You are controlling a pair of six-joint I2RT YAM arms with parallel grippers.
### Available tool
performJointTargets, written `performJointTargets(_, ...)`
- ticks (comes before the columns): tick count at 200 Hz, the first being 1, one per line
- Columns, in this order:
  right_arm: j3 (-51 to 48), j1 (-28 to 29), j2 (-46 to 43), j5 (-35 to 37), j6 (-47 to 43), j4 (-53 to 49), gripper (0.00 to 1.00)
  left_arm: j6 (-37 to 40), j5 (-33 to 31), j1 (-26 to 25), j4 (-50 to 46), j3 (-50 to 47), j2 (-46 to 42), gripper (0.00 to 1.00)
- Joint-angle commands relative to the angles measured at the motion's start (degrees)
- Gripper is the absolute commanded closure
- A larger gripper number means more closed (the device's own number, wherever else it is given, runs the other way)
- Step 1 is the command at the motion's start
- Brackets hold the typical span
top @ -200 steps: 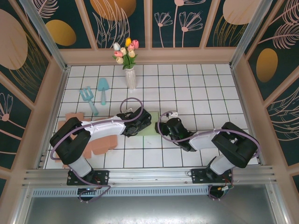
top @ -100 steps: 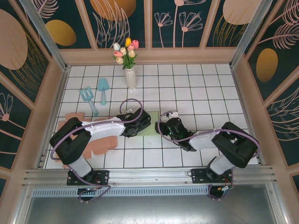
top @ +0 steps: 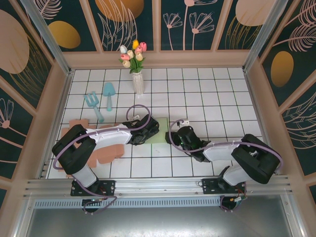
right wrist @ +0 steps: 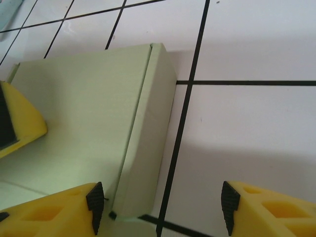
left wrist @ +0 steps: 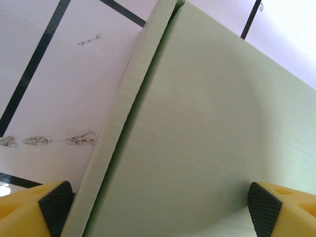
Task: Fold the paper box
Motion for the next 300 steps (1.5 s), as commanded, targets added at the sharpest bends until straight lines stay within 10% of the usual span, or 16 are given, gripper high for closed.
performJointTargets(1,-0.94,1.07,-3.85,0.88,-0.47,-3.11,0.35,-0.38,-0.78,0.67,-2.53,-1.74,0.73,0.08)
performJointTargets(300,-2.25,8.27,-4.13,-2.79,3.67,1.36,0.59,-0.42,-1.29,0.88,-2.27,-2.27,0.65,0.09)
